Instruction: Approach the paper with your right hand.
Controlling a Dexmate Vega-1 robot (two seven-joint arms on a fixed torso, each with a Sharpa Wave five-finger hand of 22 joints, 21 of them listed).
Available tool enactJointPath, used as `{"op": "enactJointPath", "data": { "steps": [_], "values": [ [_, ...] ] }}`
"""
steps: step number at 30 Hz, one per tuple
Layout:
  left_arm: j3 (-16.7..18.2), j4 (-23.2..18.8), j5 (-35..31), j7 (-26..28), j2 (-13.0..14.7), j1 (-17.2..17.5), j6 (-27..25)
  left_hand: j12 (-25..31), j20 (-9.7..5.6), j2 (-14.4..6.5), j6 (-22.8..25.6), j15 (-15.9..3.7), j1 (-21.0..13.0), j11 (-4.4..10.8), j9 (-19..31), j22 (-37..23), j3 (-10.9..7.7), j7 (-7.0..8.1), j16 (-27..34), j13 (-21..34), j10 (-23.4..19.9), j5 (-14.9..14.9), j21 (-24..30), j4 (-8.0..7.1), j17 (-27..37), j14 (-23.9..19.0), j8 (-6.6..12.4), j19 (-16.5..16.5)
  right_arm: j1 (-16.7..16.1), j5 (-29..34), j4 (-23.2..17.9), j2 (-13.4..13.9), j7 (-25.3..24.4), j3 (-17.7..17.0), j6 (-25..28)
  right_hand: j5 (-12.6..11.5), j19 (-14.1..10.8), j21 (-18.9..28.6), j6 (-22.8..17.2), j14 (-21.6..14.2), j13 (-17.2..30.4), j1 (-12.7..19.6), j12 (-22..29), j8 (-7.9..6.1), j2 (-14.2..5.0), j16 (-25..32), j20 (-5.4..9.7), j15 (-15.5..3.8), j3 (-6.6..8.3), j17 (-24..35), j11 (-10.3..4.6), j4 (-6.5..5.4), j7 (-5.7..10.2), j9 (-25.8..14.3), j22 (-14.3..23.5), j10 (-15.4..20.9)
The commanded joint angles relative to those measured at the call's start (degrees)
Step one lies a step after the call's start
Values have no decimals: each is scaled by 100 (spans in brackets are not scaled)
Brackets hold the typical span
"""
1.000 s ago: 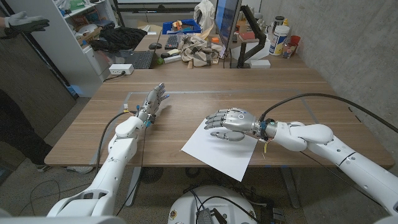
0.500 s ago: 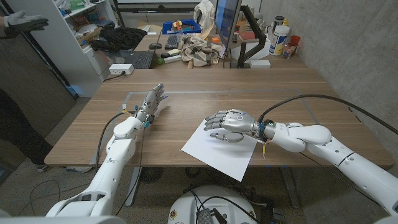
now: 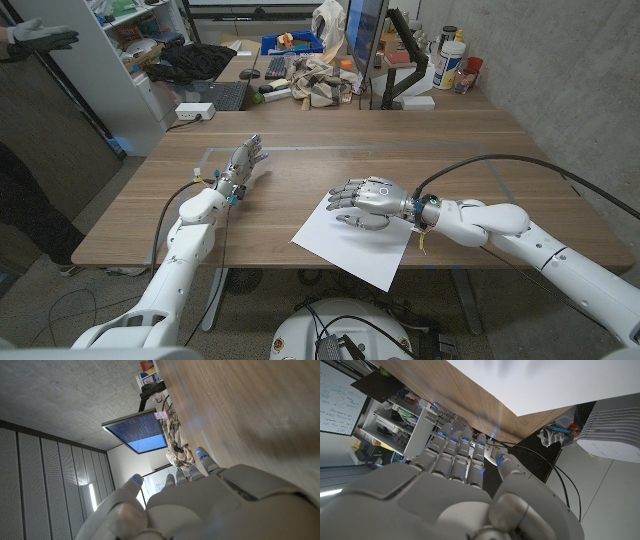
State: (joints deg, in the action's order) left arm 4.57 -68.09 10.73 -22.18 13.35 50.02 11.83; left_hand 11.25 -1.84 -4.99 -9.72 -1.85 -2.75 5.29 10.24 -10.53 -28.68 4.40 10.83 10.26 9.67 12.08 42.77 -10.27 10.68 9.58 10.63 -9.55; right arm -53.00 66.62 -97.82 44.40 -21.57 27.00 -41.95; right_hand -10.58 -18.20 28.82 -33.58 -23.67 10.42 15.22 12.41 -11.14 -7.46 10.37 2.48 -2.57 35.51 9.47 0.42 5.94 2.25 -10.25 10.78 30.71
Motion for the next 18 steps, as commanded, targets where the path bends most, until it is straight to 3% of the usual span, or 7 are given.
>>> {"op": "enactJointPath", "data": {
  "steps": [1, 18],
  "values": [
    [20, 41, 16, -79, 30, -2, -22, 12, -284, -432, -281, -314, 33, 33, 36, -11, -44, 34, 18, 12, 103, 7, -24, -1, 8, 461, 26, -647, -22, 60, -18, -1, -15, 139, 144, 15, -31, -17, -41, -39, 13, 44, -1, 31, 37, -12, 224, -300, 25, 8, -29, 54, -1, -32, 27, 37],
    [74, -124, 15, -34, 45, 117, -62, 11, -282, -431, -283, -310, 39, 38, 35, -13, -45, 29, 20, 12, 106, 7, -36, -2, 8, 457, 25, -644, 122, 61, 92, -25, 30, 308, 55, 24, -38, -21, -40, -45, 14, 76, -10, 35, 45, -14, 228, -305, 63, 11, -25, 107, 2, -32, 28, 39]
  ]
}}
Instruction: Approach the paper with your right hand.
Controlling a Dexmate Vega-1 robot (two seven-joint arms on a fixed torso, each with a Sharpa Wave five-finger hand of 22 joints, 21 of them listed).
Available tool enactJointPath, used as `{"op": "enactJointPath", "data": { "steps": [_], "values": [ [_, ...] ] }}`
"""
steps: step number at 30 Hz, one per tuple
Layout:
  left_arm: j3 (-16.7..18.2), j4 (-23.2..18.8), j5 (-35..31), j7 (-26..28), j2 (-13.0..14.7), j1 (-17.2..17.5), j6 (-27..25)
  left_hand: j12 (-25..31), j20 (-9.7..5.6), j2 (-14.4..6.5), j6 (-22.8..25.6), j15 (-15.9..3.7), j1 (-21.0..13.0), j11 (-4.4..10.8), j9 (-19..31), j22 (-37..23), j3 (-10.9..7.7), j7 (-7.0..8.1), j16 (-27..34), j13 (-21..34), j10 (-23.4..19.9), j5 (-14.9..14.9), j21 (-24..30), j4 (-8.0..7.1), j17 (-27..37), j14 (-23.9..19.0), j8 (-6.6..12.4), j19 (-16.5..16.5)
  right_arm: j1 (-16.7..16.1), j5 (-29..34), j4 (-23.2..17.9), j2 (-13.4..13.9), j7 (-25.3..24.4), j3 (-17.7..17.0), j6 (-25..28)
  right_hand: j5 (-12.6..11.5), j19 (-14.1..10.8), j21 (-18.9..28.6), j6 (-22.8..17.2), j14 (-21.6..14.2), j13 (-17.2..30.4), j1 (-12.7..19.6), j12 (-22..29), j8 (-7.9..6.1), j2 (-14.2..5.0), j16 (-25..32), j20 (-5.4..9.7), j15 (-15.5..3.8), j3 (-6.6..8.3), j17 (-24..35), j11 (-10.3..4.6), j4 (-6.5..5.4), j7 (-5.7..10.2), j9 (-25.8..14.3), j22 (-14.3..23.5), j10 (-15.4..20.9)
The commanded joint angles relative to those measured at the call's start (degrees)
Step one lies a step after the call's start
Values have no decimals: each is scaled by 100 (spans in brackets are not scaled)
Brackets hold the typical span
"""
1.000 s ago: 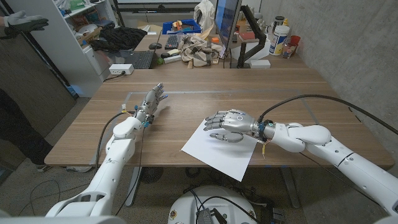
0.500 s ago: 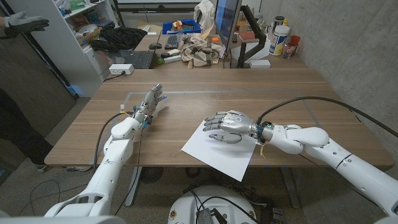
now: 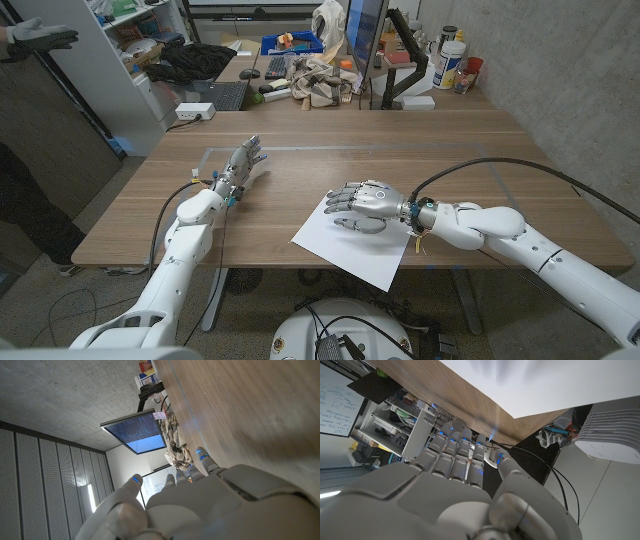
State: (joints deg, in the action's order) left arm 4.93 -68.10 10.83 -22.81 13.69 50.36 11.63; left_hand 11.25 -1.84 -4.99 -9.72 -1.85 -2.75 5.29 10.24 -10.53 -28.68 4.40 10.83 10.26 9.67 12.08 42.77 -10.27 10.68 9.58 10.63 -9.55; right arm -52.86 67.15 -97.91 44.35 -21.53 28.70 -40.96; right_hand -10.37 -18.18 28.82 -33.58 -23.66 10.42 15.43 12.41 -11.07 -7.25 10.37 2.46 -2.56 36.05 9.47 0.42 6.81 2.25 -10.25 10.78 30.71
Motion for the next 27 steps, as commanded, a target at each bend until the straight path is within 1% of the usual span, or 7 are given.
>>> {"op": "enactJointPath", "data": {
  "steps": [1, 4, 6, 8, 11, 15, 27],
  "values": [
    [41, -134, 3, 40, 10, 90, -44, 11, -296, -431, -279, -323, 39, 47, 35, -13, -45, 37, 18, 12, 106, 6, -36, -1, 8, 460, 27, -640, 110, 16, 108, -25, 14, 143, -41, 4, -43, -21, -40, -43, 14, 56, -12, 28, 24, -15, 227, -294, 11, 12, -21, 23, 3, -33, 28, 36],
    [47, -154, 1, 46, 16, 104, -59, 12, -284, -432, -280, -316, 40, 32, 35, -13, -46, 28, 19, 12, 104, 6, -39, -1, 8, 456, 26, -641, 141, 9, 144, -33, 38, 176, -73, 6, -40, -23, -45, -43, 14, 54, -11, 26, 28, -15, 227, -296, 12, 13, -21, 25, -2, -33, 28, 39],
    [48, -160, -1, 51, 15, 108, -64, 11, -282, -433, -283, -314, 40, 33, 35, -13, -46, 24, 19, 12, 108, 6, -41, -1, 8, 457, 25, -643, 156, 2, 167, -37, 50, 196, -94, 13, -40, -24, -43, -40, 14, 29, -8, 27, 40, -11, 225, -297, -1, 21, 19, 15, -3, -33, 29, 52],
    [45, -153, -1, 44, 16, 108, -69, 12, -274, -434, -284, -306, 41, 29, 35, -13, -47, 20, 19, 12, 105, 7, -42, -2, 8, 456, 25, -644, 157, 9, 178, -42, 46, 206, -92, 15, -40, -25, -44, -40, 14, 22, -11, 27, 43, -10, 225, -292, -2, 23, -8, 13, -3, -33, 29, 47],
    [40, -142, 0, 37, 11, 109, -77, 13, -249, -440, -290, -285, 43, 9, 36, -14, -49, -3, 21, 12, 103, 7, -46, -5, 8, 453, 23, -648, 161, -26, 213, -60, 47, 215, -103, 16, -39, -26, -44, -40, 14, 17, -12, 27, 44, -10, 222, -290, 0, 25, 2, 13, -9, -33, 29, 47],
    [26, -131, -4, 21, 9, 109, -81, 14, -278, -435, -283, -303, 51, 37, 36, -15, -45, 23, 23, 12, 99, 7, -48, -8, 9, 445, 26, -638, 161, -25, 235, -62, 50, 226, -102, 18, -40, -28, -47, -37, 14, 13, -14, 27, 53, -11, 224, -297, -1, 24, -4, 19, -9, -33, 29, 46],
    [31, -144, -10, 24, 14, 126, -86, 15, -302, -392, -280, -321, 76, 60, 36, -17, -12, 48, 22, 12, 94, 1, -55, -9, 11, 445, 27, -629, 189, -35, 342, -101, 14, 285, -120, 18, -45, -32, -60, -46, 15, 27, -17, 24, 82, -12, 222, -301, 13, 19, -21, 58, -3, -33, 28, 50]
  ]
}}
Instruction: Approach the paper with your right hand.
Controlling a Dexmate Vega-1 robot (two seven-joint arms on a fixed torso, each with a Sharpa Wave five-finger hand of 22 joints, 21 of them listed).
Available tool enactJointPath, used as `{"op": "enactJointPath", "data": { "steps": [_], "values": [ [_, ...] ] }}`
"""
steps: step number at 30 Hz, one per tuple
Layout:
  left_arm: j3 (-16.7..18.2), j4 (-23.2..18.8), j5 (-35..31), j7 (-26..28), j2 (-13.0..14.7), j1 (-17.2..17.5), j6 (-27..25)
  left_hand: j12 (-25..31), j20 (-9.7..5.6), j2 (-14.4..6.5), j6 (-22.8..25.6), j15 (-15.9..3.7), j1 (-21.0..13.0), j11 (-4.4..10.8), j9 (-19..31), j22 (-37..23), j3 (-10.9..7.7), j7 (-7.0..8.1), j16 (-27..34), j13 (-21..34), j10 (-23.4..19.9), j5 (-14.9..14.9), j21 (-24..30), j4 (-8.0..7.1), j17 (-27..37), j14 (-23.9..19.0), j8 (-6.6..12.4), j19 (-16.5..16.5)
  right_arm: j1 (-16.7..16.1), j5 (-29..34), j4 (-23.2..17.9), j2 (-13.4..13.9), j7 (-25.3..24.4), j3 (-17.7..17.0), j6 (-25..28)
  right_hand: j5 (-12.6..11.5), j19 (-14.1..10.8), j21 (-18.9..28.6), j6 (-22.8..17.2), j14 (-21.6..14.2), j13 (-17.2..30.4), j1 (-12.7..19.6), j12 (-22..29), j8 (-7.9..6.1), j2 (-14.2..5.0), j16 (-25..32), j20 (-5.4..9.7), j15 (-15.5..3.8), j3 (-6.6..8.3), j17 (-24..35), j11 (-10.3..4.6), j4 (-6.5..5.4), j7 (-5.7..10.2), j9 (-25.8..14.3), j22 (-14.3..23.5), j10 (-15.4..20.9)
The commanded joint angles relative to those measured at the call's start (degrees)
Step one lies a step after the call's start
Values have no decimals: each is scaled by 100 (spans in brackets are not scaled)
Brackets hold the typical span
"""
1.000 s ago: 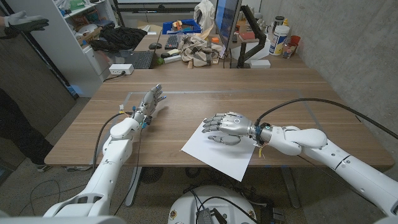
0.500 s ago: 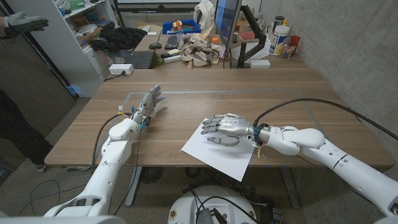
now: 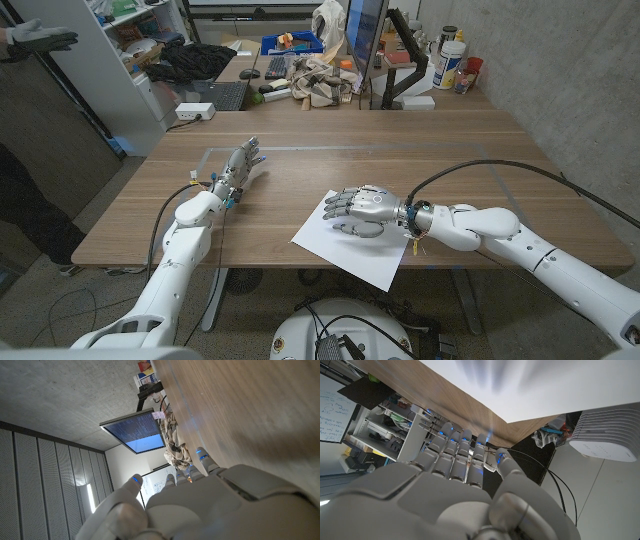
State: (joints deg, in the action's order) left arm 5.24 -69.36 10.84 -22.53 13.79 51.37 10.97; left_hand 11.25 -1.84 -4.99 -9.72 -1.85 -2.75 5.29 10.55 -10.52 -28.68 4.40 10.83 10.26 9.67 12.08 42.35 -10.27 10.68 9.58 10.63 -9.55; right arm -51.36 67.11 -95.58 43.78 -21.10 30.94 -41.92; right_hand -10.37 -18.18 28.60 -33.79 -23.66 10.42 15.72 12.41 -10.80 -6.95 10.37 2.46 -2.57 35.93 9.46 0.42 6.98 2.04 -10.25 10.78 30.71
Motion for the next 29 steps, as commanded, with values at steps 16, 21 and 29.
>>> {"op": "enactJointPath", "data": {
  "steps": [16, 21, 29],
  "values": [
    [32, -100, -24, 53, 13, 77, -25, 15, -328, -328, -266, -338, 92, 69, 5, -15, 39, 62, 19, 12, 90, -3, -26, 8, 8, 436, 29, -620, 303, 22, 405, -127, -133, 222, -197, 20, -49, -15, -48, -45, 15, 1, -23, -4, 58, -13, 222, -299, 44, 20, -22, 61, 15, -34, 29, 51],
    [36, -130, -29, 81, 6, 86, -34, 12, -328, -312, -264, -343, 100, 84, 5, -15, 56, 67, 19, 12, 95, -3, -30, 8, 8, 433, 30, -618, 393, 67, 474, -131, -166, 279, -259, 21, -54, -15, -50, -51, 15, 1, -22, -4, 59, -11, 225, -299, 49, 20, -29, 66, 11, -34, 29, 57],
    [19, -195, -65, 149, -10, 124, -71, 10, -330, -306, -264, -346, 108, 83, 4, -14, 76, 65, 17, 12, 101, 0, -36, 8, 7, 431, 29, -617, 497, 176, 587, -116, -282, 369, -327, 23, -86, -7, -70, -66, 15, -4, -19, -10, 63, -6, 244, -302, 58, 21, 20, 73, 8, -35, 30, 74]
  ]
}}
